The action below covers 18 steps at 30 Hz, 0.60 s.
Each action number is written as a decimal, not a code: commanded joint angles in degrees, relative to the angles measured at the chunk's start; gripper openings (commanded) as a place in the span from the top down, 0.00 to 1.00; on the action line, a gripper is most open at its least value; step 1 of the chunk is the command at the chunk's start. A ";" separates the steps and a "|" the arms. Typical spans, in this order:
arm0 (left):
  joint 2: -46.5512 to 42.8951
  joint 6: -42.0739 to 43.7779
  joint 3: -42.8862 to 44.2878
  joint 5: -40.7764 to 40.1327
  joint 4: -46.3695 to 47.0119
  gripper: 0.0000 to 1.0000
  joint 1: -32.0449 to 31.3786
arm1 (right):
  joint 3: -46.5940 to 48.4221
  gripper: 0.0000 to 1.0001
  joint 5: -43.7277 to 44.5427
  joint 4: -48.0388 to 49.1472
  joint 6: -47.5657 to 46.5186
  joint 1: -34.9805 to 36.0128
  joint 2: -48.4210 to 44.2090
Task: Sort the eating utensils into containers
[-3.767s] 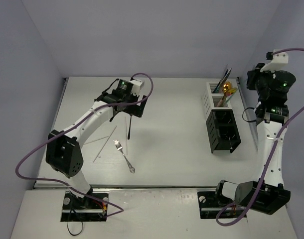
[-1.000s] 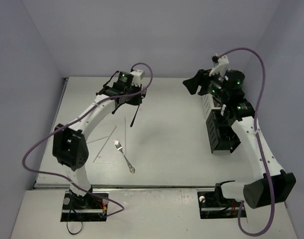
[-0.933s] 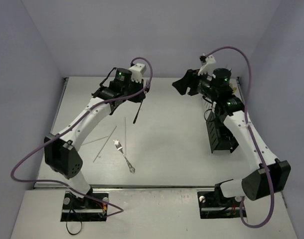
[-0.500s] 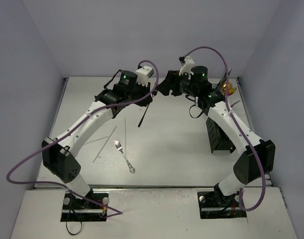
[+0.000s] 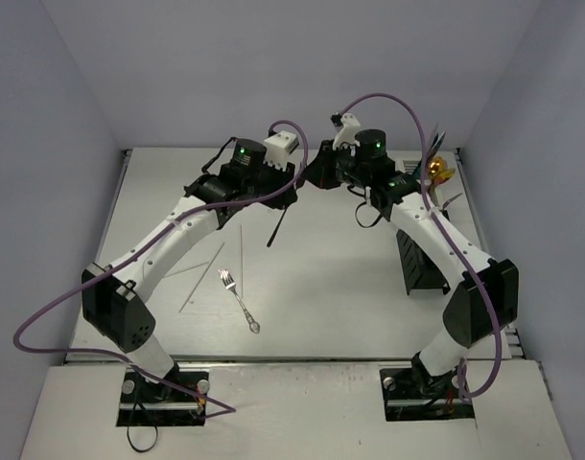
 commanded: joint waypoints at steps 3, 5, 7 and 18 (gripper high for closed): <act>-7.83 2.07 -2.69 -0.37 2.53 0.22 -0.10 | 1.52 1.00 -1.76 4.11 -1.25 -5.99 -6.14; -9.94 3.44 -5.30 -2.08 1.55 0.15 0.78 | -0.59 1.00 -1.81 3.41 -3.68 -10.92 -10.17; -11.67 3.87 -7.07 -2.49 0.99 0.12 3.19 | -2.29 1.00 -0.72 1.35 -6.77 -14.17 -14.09; -19.12 1.61 -20.97 -2.10 -0.19 0.12 12.62 | -7.09 1.00 2.55 -19.64 -33.36 -44.04 -28.42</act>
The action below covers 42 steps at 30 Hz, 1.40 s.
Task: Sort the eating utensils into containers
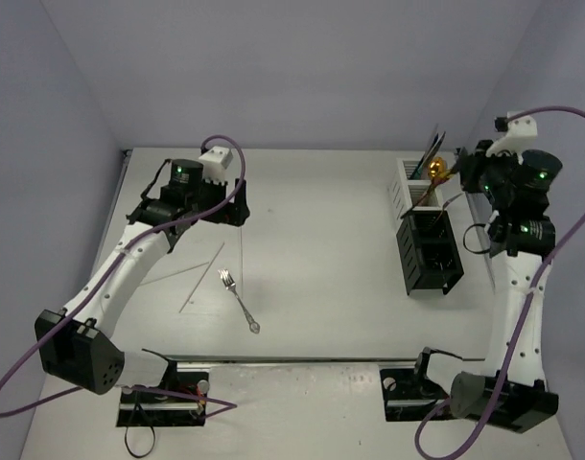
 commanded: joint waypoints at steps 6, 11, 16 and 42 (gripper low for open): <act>-1.99 -1.06 -5.52 -2.12 2.49 0.12 -0.73 | -3.01 1.00 3.05 -5.00 -13.04 -8.67 0.83; 0.20 -2.93 -6.11 -2.67 1.36 0.12 -0.73 | -5.10 1.00 4.66 3.55 -8.57 -8.68 3.00; 0.55 -4.51 -8.05 -2.86 1.45 0.12 -0.73 | -4.72 1.00 6.96 8.82 -7.23 -8.69 6.89; 8.31 -9.83 -19.17 1.28 1.92 0.26 -3.72 | -12.04 0.54 8.38 15.28 -14.52 -8.28 13.38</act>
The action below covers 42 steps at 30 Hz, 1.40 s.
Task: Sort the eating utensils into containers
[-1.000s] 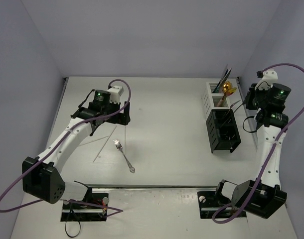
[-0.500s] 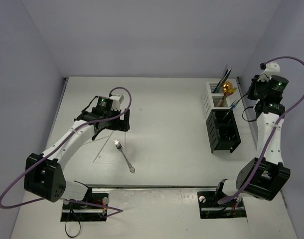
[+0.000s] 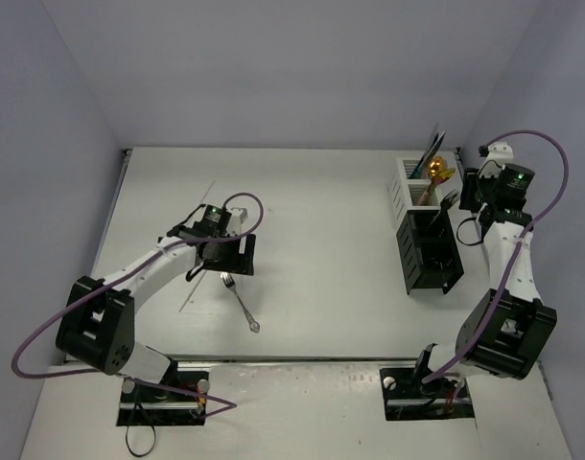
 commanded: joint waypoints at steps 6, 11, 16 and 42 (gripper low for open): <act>8.53 -3.06 1.37 3.58 0.77 0.28 -0.73 | 0.82 0.39 -0.17 4.48 -0.88 0.57 -4.90; 8.89 -3.03 -0.37 3.62 -0.12 0.29 -1.02 | 1.12 0.38 -1.38 4.30 -0.57 0.57 -6.64; 9.32 -2.40 -0.77 2.27 -1.30 0.29 -0.87 | 1.68 0.38 -2.54 4.28 0.74 0.57 -6.98; -1.12 28.33 10.73 9.15 -4.65 0.35 6.00 | 1.78 0.40 -6.67 3.65 1.98 2.83 -9.30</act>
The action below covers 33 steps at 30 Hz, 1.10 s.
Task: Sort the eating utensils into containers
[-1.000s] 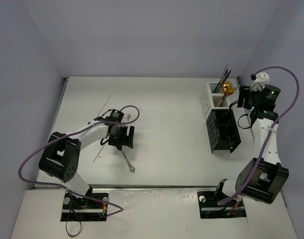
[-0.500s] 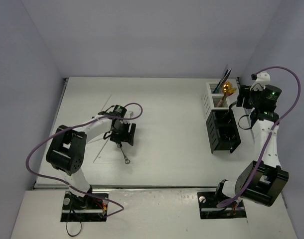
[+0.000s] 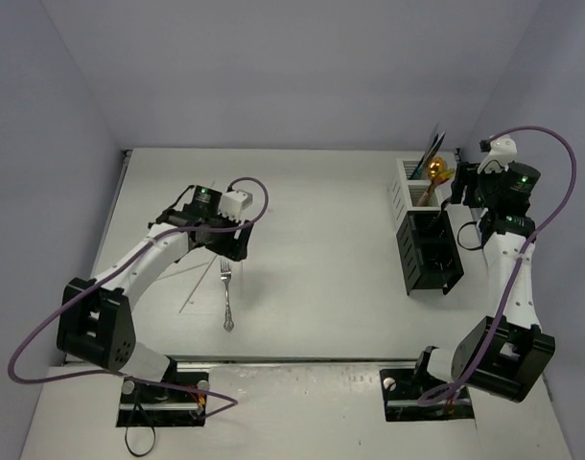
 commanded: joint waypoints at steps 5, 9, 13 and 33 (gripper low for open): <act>1.97 20.45 5.61 20.61 -6.05 0.37 11.14 | 2.32 0.41 -2.85 2.41 -0.20 2.37 -3.19; 11.32 31.31 12.53 31.66 -16.70 0.37 14.45 | 2.32 0.42 -4.17 1.85 -0.52 3.36 -3.29; 19.74 39.40 18.44 35.45 -23.72 0.38 15.02 | 2.57 0.42 -4.12 1.16 -0.68 5.33 -3.20; 34.60 49.00 26.20 35.09 -32.01 0.52 16.91 | 3.86 0.44 -3.22 -0.64 -1.07 8.25 -2.81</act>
